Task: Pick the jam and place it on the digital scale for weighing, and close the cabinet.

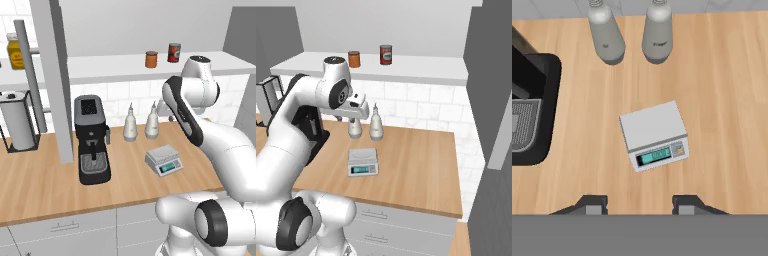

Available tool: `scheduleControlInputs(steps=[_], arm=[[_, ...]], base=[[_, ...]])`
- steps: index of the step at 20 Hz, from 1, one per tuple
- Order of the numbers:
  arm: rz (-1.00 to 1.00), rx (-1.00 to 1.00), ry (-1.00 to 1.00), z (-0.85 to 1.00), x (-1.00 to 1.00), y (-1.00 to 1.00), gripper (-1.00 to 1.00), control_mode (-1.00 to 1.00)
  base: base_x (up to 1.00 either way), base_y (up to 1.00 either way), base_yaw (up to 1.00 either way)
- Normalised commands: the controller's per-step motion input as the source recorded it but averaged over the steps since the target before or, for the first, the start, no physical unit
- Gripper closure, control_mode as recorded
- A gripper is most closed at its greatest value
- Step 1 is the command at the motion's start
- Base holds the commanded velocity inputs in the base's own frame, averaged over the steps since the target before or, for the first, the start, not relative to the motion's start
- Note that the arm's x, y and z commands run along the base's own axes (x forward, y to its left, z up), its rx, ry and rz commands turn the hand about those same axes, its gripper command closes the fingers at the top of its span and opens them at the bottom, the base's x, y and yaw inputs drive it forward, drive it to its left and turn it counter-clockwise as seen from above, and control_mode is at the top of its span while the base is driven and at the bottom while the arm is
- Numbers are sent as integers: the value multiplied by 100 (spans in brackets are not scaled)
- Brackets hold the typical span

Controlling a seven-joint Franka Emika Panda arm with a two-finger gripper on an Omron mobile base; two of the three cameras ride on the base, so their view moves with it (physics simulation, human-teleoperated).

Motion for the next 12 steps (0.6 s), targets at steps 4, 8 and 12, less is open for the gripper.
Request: scheduleControlInputs(steps=[4,8,12], arm=[[2,0,-1,0,-27,3,-100,-100],[2,0,-13,13,-55,2,-100,-100],[1,0,-28,51,-36,4,-100,-100]], base=[[0,0,0],[0,0,0],[0,0,0]])
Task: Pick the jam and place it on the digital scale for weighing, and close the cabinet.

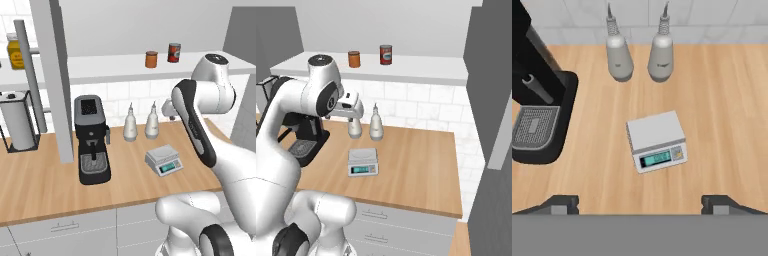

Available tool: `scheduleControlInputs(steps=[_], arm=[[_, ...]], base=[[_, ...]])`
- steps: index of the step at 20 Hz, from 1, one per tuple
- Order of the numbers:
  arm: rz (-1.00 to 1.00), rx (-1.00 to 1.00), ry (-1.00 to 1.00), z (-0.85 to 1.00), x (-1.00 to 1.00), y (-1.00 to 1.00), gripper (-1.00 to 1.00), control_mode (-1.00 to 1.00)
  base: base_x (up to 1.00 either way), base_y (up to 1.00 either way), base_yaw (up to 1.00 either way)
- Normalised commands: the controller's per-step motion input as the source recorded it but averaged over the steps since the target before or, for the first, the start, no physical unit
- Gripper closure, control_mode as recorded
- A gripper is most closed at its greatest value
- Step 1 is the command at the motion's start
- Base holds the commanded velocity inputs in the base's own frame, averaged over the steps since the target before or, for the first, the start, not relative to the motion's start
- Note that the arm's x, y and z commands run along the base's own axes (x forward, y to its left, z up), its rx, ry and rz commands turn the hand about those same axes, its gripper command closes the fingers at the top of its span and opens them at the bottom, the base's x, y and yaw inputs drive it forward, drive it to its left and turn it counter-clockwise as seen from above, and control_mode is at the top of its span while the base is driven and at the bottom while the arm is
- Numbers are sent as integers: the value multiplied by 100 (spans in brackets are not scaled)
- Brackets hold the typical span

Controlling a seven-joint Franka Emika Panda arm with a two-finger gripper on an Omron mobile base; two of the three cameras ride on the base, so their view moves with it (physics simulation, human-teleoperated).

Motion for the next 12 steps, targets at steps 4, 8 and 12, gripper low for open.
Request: scheduleControlInputs(steps=[4,8,12], arm=[[0,0,-27,79,-32,0,-100,-100],[0,0,-27,77,-16,0,-100,-100],[0,0,-38,54,-4,5,-100,-100]], base=[[0,0,0],[0,0,0],[0,0,0]])
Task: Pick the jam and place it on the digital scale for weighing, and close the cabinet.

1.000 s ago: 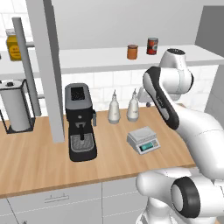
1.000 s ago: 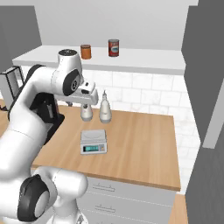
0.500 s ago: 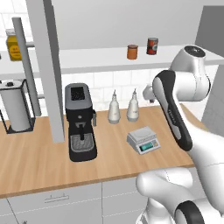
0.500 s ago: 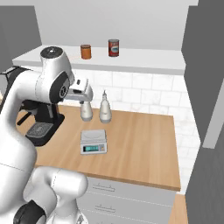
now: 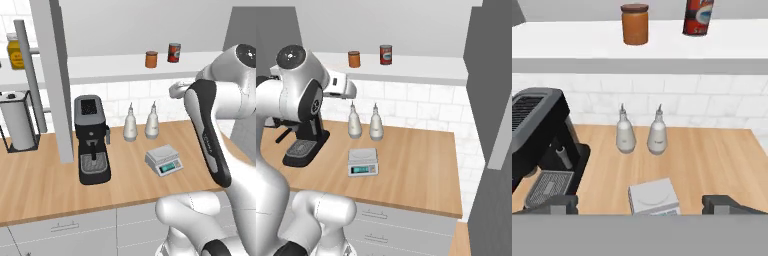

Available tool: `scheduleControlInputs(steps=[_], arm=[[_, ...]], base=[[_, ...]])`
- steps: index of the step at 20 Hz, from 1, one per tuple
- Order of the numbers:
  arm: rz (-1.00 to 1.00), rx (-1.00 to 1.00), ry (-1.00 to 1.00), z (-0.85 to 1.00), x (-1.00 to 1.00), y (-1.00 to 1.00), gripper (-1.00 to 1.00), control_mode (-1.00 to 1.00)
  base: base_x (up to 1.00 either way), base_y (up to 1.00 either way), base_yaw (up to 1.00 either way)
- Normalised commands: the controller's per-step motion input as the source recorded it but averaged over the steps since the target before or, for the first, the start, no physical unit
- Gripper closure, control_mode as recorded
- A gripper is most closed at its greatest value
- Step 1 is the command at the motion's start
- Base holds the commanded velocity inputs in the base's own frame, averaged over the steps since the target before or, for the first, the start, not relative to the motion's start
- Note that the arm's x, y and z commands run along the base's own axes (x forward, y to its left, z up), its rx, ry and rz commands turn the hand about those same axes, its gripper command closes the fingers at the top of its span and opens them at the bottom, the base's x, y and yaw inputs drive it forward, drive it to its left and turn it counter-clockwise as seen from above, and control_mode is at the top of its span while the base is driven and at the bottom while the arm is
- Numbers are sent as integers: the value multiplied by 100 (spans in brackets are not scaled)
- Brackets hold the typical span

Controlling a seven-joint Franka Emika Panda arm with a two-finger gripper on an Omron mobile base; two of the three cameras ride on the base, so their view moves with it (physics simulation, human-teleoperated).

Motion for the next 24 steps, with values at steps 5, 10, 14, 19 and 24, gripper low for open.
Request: scheduleControlInputs(steps=[5,10,14,19,24], arm=[[0,-2,-36,42,0,14,-100,-100],[0,-2,-24,37,5,8,-100,-100],[0,-1,-21,54,3,3,-100,-100],[0,0,-7,59,3,0,-100,-100],[0,-1,18,15,35,2,-100,-100]], base=[[0,0,0],[0,0,0],[0,0,0],[0,0,0],[0,0,0]])
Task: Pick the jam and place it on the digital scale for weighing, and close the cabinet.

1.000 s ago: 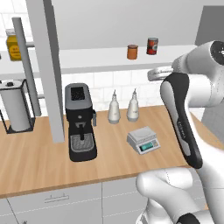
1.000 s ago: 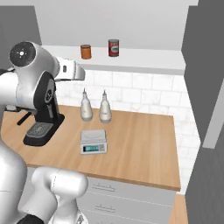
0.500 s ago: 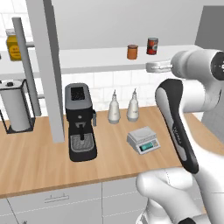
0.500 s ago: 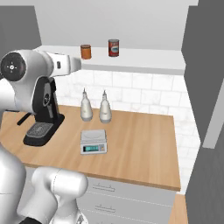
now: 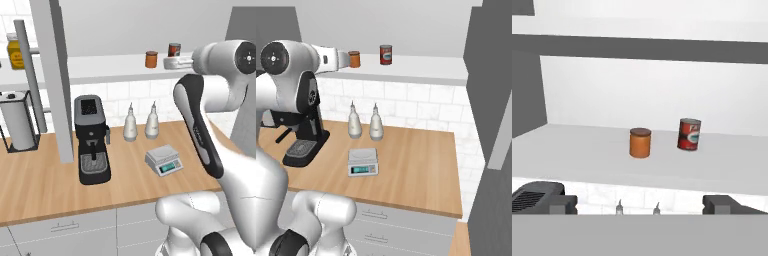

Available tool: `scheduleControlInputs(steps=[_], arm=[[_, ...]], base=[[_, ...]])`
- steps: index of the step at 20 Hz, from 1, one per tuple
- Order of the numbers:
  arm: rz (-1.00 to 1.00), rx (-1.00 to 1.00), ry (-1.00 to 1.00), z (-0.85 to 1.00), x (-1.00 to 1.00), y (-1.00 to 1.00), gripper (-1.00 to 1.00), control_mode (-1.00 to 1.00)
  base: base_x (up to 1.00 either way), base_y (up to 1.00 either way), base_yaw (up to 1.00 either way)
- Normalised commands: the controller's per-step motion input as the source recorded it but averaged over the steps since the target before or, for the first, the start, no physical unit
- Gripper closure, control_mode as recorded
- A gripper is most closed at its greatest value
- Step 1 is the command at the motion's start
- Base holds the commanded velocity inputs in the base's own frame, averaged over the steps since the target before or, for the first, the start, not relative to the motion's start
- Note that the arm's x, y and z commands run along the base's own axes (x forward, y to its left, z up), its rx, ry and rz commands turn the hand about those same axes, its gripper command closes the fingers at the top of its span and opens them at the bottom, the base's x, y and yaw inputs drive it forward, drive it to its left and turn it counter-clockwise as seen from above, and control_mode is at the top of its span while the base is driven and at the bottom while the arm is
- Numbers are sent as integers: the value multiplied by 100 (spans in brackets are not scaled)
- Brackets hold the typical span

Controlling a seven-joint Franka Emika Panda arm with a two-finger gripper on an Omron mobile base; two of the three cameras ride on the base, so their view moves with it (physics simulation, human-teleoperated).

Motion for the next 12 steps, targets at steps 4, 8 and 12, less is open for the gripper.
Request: scheduleControlInputs(steps=[4,8,12], arm=[[0,-1,9,-3,48,0,-100,-100],[0,0,0,-11,49,0,-100,-100],[0,0,0,-9,45,0,-100,-100]], base=[[0,0,0],[0,0,0],[0,0,0]])
